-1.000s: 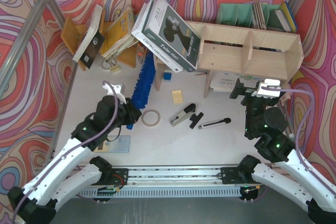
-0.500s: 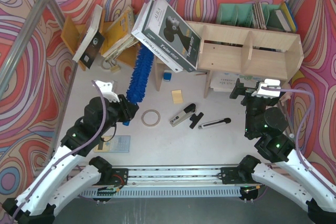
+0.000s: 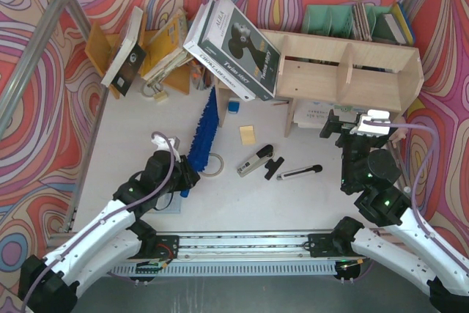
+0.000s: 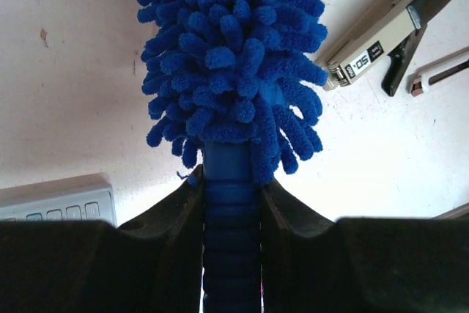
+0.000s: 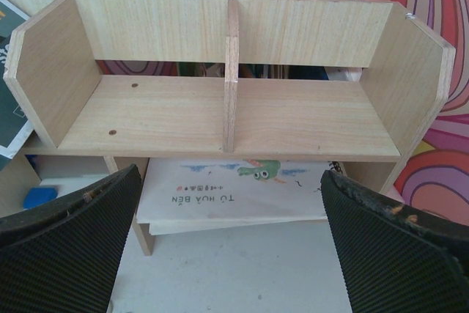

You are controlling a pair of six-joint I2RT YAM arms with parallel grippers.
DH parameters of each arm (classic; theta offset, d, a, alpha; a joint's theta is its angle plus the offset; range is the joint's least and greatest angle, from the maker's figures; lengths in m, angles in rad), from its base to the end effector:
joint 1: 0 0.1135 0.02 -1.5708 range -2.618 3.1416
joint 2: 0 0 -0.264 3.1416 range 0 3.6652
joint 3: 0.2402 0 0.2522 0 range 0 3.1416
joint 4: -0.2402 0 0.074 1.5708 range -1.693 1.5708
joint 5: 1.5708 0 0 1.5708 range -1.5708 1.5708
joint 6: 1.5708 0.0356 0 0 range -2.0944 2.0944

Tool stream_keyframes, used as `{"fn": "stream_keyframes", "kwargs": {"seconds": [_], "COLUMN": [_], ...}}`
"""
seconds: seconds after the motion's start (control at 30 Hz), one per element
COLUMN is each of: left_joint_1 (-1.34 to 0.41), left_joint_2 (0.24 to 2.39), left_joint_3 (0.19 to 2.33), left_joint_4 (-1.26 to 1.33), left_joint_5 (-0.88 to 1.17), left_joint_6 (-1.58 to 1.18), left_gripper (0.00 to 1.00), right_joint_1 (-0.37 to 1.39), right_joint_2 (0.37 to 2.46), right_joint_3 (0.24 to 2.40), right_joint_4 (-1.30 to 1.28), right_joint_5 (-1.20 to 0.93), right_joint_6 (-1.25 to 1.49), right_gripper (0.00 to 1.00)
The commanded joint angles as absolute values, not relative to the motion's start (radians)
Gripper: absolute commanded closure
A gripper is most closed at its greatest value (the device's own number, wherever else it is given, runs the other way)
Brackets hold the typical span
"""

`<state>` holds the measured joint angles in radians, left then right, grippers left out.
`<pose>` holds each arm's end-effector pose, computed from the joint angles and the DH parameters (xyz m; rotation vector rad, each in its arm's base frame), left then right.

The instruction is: Dust the bookshelf with a duster

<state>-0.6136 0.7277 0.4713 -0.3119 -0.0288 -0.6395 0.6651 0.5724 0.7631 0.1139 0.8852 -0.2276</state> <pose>0.1375 -0.0956 0.2260 -0.0463 2.2214 -0.6879 0.1109 0.0520 0.3908 0.1752 1.3713 -0.1939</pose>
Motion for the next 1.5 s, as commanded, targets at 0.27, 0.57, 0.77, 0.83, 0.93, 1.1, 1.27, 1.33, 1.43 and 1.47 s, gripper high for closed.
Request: {"fn": "stream_keyframes", "kwargs": {"seconds": [0.27,0.57,0.77,0.83,0.93,1.1,1.27,1.33,1.43,1.47], "left_joint_1": [-0.611,-0.611,-0.611,-0.611,-0.611,-0.611,-0.611,-0.611,-0.611,-0.611], "left_joint_2": [0.69,0.649,0.629,0.633,0.638,0.635,0.64,0.651,0.723,0.736], "left_joint_3": [0.637,0.823,0.868,0.861,0.826,0.729,0.602,0.544,0.405,0.392], "left_joint_4": [-0.291,-0.361,-0.377,-0.378,-0.364,-0.333,-0.269,-0.228,-0.145,-0.131], "left_joint_5": [-0.045,-0.068,-0.059,-0.055,-0.052,-0.046,-0.032,-0.035,-0.039,-0.035], "left_joint_6": [-0.573,-0.502,-0.488,-0.491,-0.506,-0.544,-0.597,-0.617,-0.643,-0.645], "left_gripper": [1.0,1.0,1.0,1.0,1.0,1.0,1.0,1.0,1.0,1.0], "right_joint_1": [0.659,0.659,0.66,0.66,0.66,0.66,0.66,0.66,0.659,0.66], "right_joint_2": [0.574,0.566,0.563,0.563,0.562,0.563,0.566,0.564,0.564,0.564], "right_joint_3": [0.769,0.768,0.768,0.768,0.768,0.768,0.769,0.769,0.769,0.769], "right_joint_4": [0.121,0.12,0.117,0.118,0.117,0.116,0.114,0.112,0.113,0.112], "right_joint_5": [0.884,0.882,0.882,0.882,0.882,0.882,0.881,0.882,0.881,0.881], "right_joint_6": [-0.221,-0.221,-0.219,-0.219,-0.219,-0.218,-0.217,-0.216,-0.214,-0.215], "right_gripper": [0.01,0.01,0.01,0.02,0.01,0.01,0.01,0.01,0.01,0.01]}}
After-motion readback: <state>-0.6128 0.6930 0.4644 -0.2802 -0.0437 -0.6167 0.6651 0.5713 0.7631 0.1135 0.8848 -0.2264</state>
